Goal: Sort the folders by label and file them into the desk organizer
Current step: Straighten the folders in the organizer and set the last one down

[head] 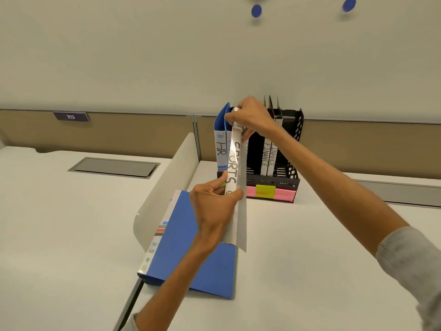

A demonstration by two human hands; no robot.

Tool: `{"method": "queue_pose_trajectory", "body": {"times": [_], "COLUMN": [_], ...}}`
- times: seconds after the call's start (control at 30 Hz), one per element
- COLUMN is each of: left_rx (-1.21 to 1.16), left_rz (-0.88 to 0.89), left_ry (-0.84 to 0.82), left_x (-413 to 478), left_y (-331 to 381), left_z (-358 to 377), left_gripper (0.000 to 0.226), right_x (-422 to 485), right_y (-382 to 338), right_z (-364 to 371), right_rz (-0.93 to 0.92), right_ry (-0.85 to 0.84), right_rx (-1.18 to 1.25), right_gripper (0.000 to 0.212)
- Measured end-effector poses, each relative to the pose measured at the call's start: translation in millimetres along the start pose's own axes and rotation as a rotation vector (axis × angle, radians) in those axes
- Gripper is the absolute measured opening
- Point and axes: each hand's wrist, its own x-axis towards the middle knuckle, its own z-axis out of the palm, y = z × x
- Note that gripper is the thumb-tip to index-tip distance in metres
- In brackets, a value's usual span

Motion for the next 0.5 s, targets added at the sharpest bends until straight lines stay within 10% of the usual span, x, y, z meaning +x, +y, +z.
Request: {"method": "queue_pose_trajectory", "body": {"times": [0.5], "left_rx": [0.025], "left_rz": [0.173], "left_ry": [-0.077], "left_x": [38.3], "left_y": [7.7], "left_z": [53.5], "left_gripper": [0.055], "right_x": [35.2], "right_y": [5.3], "right_z": [-39.3], "right_rz": [-0.045], "right_ry": [0.196], "right_rx": [0.011], "right_gripper": [0.023]}}
